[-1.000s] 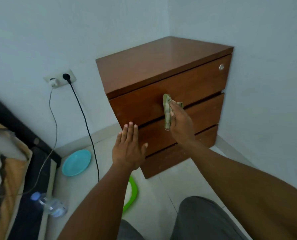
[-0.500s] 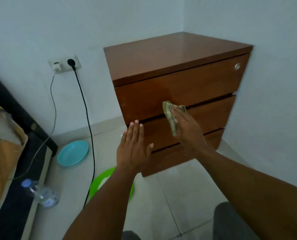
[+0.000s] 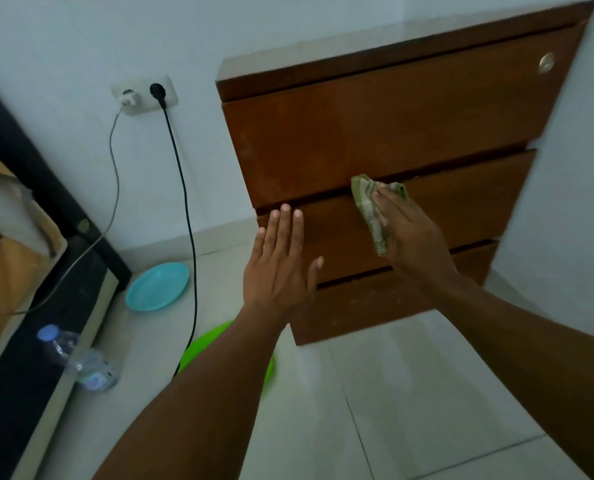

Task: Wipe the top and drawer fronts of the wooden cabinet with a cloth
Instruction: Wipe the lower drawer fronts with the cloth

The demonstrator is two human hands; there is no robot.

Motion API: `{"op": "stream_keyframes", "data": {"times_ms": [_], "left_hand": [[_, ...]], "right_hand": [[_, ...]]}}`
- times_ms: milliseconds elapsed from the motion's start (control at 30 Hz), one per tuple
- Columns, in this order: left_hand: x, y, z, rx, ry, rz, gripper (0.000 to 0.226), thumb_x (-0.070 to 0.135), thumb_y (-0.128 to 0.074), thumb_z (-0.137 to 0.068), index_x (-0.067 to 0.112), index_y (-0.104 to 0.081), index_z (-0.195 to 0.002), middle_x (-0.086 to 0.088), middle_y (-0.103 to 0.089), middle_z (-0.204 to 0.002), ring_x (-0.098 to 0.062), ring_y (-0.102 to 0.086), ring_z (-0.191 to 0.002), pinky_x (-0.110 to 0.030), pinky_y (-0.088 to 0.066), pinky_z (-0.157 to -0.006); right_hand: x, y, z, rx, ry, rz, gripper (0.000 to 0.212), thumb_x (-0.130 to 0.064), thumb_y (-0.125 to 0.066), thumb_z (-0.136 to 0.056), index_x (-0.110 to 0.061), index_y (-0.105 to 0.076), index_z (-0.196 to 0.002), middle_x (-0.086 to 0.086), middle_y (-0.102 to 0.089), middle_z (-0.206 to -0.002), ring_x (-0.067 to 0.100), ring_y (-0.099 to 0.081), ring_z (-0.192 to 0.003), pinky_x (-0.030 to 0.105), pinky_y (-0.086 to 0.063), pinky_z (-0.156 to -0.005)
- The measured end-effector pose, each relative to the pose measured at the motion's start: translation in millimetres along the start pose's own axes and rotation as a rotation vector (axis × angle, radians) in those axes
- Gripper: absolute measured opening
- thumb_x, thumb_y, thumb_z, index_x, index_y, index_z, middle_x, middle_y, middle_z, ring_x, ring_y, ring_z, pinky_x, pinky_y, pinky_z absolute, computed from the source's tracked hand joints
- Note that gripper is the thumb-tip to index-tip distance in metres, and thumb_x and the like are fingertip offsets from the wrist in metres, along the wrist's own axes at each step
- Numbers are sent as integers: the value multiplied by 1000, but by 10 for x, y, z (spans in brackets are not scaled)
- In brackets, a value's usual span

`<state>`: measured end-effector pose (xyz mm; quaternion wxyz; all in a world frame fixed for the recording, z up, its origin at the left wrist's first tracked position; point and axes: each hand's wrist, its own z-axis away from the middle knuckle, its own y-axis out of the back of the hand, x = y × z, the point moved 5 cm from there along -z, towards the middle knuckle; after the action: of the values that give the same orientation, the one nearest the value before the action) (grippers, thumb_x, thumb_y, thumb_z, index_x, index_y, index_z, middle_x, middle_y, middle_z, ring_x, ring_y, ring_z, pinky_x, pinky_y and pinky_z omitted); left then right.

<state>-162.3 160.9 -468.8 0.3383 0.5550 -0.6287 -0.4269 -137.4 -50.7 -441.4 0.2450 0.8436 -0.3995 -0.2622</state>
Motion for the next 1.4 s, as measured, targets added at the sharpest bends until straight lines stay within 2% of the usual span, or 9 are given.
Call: {"op": "stream_keyframes", "data": {"times_ms": [100,267,433,567,667,933,1200,1400], "left_hand": [[-25,-22,59,-6,35,15,79,59,-16,-102,16,12,-162,-7,18,-170,-22,18,-156,-40,4,-128],[-1,54,-57,8,55,45,80,62,-13,-101,17,12,-162,-8,12,-171,-23,17,-156,-39,7,-127],[11,60,-82,7,51,77,80,62,-15,-102,16,13,-161,-7,11,-171,-22,17,-156,-38,8,-127],[0,48,-60,22,56,122,81,61,-17,-103,15,18,-160,-5,14,-171,-19,18,-156,-35,9,-126],[-5,43,-65,38,67,138,81,60,-17,-103,15,19,-159,-5,13,-171,-18,17,-156,-35,7,-127],[-73,95,-79,69,124,152,82,61,-19,-103,15,17,-160,-7,5,-172,-21,9,-158,-34,5,-126],[32,140,-134,80,178,159,82,62,-20,-103,13,12,-161,-11,-8,-171,-28,-2,-158,-40,-6,-127],[19,209,-162,8,157,65,85,46,-35,-101,8,11,-160,-14,-18,-165,-34,-15,-154,-44,-17,-125]], "right_hand": [[-8,36,153,17,-16,-30,50,-22,-32,-102,2,-52,-140,21,-54,-143,36,-53,-131,43,-41,-109],[-53,119,151,-41,-43,-17,58,-28,-29,-96,-2,-50,-143,18,-53,-145,36,-52,-133,47,-46,-108],[-228,112,41,-62,-42,-25,63,-30,-24,-94,-1,-50,-143,18,-53,-145,33,-52,-133,41,-40,-110],[-263,6,5,-77,-57,-67,48,-16,-39,-100,-3,-46,-146,16,-50,-149,31,-49,-137,45,-44,-111],[-256,-36,-24,-86,-59,-87,51,-2,-54,-97,-3,-45,-146,15,-48,-150,31,-47,-138,43,-43,-111],[-233,-120,-73,-81,-60,-80,43,-10,-46,-104,-4,-46,-146,14,-48,-150,29,-46,-139,43,-42,-113],[-234,-154,-81,-92,-97,-109,46,-4,-50,-101,-5,-46,-146,14,-48,-151,28,-45,-140,43,-42,-113],[-232,-137,-75,-90,-103,-124,45,-5,-48,-101,-5,-46,-146,13,-48,-151,27,-44,-141,43,-40,-115]]}}
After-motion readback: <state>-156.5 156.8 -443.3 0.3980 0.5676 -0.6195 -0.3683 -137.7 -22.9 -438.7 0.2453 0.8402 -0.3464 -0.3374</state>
